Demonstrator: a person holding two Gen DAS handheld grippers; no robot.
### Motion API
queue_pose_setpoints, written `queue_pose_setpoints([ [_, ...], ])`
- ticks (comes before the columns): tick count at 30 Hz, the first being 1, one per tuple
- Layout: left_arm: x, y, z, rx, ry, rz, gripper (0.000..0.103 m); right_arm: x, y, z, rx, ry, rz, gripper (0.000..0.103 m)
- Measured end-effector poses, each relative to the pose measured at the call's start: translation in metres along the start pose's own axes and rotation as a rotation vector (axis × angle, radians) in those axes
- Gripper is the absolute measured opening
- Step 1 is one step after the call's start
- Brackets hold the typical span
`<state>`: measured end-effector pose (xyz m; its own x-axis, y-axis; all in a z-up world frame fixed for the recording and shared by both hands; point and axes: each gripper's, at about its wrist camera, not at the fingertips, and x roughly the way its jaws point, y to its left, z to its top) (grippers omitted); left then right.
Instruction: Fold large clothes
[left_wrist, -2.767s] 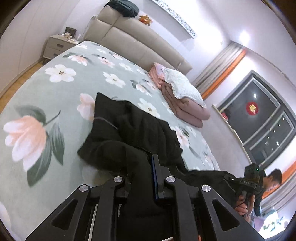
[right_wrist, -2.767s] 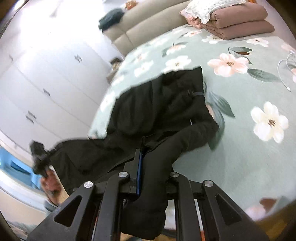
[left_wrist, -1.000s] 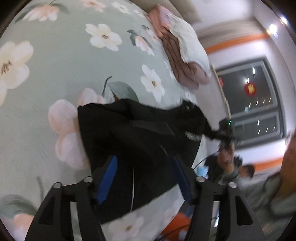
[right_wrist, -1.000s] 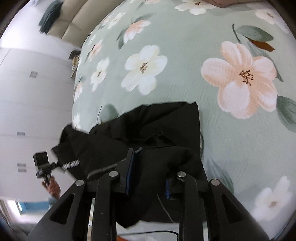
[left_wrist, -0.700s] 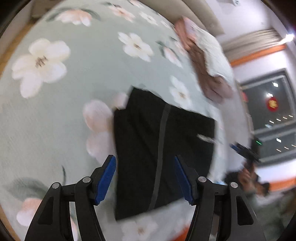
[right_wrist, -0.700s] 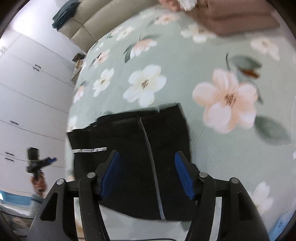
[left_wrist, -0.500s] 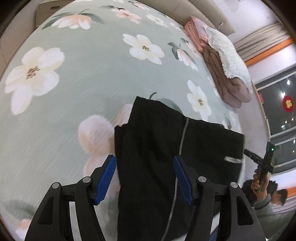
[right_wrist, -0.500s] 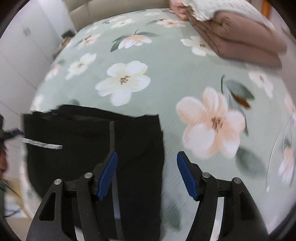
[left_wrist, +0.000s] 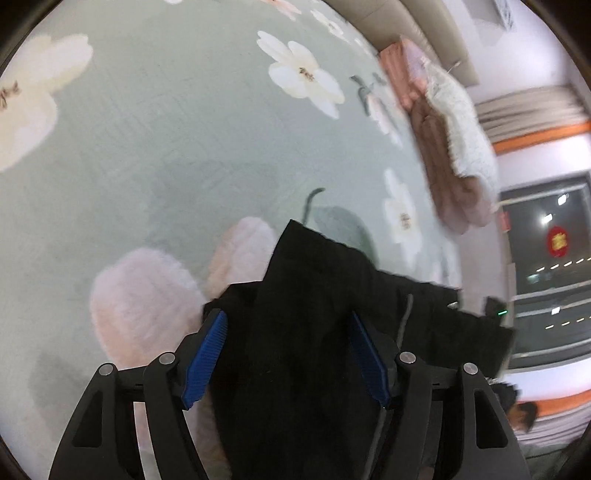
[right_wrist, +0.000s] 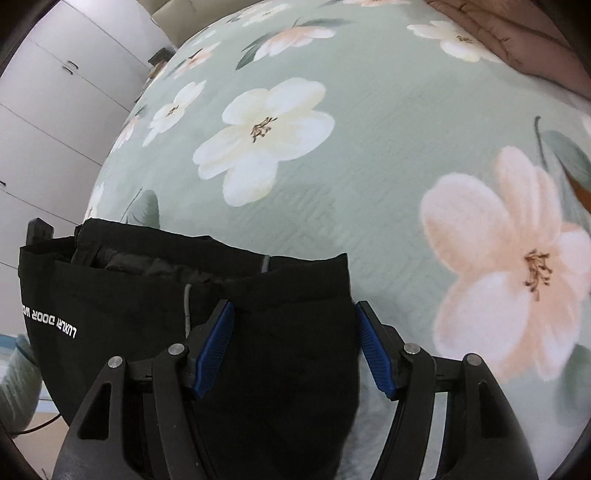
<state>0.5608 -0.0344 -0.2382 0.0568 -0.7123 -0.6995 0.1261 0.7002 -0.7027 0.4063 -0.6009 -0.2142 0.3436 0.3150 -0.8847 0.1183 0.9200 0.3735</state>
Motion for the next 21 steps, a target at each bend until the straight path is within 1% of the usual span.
queue_pose_setpoints([
  [1, -0.002, 0.002, -0.001, -0.021, -0.004, -0.095, 0.069, -0.001, 0.004, -0.001, -0.014, -0.011, -0.004, 0.056],
  [2, -0.005, 0.003, -0.003, -0.031, -0.018, -0.126, 0.069, -0.004, 0.009, -0.002, -0.033, -0.03, -0.024, 0.043],
  [3, -0.01, -0.002, -0.007, -0.009, -0.058, -0.101, 0.065, -0.007, 0.014, -0.004, -0.051, -0.04, -0.061, 0.033],
  [4, -0.011, -0.01, -0.009, 0.025, -0.072, -0.066, 0.033, -0.011, 0.02, -0.006, -0.076, -0.057, -0.099, 0.029],
  [5, -0.011, -0.019, -0.012, 0.069, -0.071, -0.016, 0.015, -0.018, 0.029, -0.01, -0.108, -0.085, -0.14, 0.027],
  [6, -0.011, -0.026, -0.016, 0.084, -0.076, 0.017, 0.011, -0.024, 0.036, -0.013, -0.131, -0.098, -0.18, 0.023],
  [7, -0.017, -0.035, -0.021, 0.111, -0.121, 0.071, 0.011, -0.03, 0.044, -0.016, -0.154, -0.114, -0.236, 0.021],
  [8, -0.023, -0.042, -0.023, 0.133, -0.15, 0.1, 0.011, -0.04, 0.053, -0.018, -0.175, -0.141, -0.3, 0.02],
  [9, -0.035, -0.052, -0.026, 0.152, -0.199, 0.133, 0.011, -0.05, 0.06, -0.019, -0.188, -0.167, -0.35, 0.019],
  [10, -0.048, -0.057, -0.028, 0.157, -0.238, 0.149, 0.011, -0.063, 0.067, -0.018, -0.196, -0.198, -0.397, 0.017],
  [11, -0.065, -0.064, -0.028, 0.153, -0.294, 0.153, 0.01, -0.082, 0.076, -0.015, -0.205, -0.249, -0.455, 0.017],
  [12, -0.079, -0.069, -0.025, 0.146, -0.341, 0.139, 0.01, -0.092, 0.079, -0.012, -0.21, -0.278, -0.484, 0.016],
  [13, -0.09, -0.073, -0.022, 0.144, -0.37, 0.129, 0.01, -0.106, 0.082, -0.006, -0.208, -0.314, -0.492, 0.016],
  [14, -0.096, -0.08, -0.018, 0.148, -0.396, 0.142, 0.011, -0.115, 0.085, 0.004, -0.198, -0.341, -0.483, 0.016],
  [15, -0.098, -0.085, -0.014, 0.156, -0.417, 0.18, 0.011, -0.118, 0.086, 0.012, -0.193, -0.357, -0.488, 0.016],
  [16, -0.095, -0.087, -0.009, 0.16, -0.427, 0.216, 0.011, -0.118, 0.088, 0.021, -0.194, -0.373, -0.506, 0.016],
  [17, -0.09, -0.085, -0.006, 0.153, -0.426, 0.244, 0.011, -0.109, 0.087, 0.031, -0.198, -0.376, -0.532, 0.016],
  [18, -0.079, -0.079, -0.001, 0.125, -0.409, 0.277, 0.011, -0.098, 0.084, 0.04, -0.188, -0.36, -0.543, 0.016],
  [20, -0.056, -0.061, 0.006, 0.07, -0.369, 0.317, 0.011, -0.066, 0.069, 0.052, -0.153, -0.296, -0.548, 0.016],
  [21, -0.043, -0.05, 0.007, 0.046, -0.342, 0.341, 0.011, -0.043, 0.06, 0.057, -0.139, -0.248, -0.558, 0.016],
])
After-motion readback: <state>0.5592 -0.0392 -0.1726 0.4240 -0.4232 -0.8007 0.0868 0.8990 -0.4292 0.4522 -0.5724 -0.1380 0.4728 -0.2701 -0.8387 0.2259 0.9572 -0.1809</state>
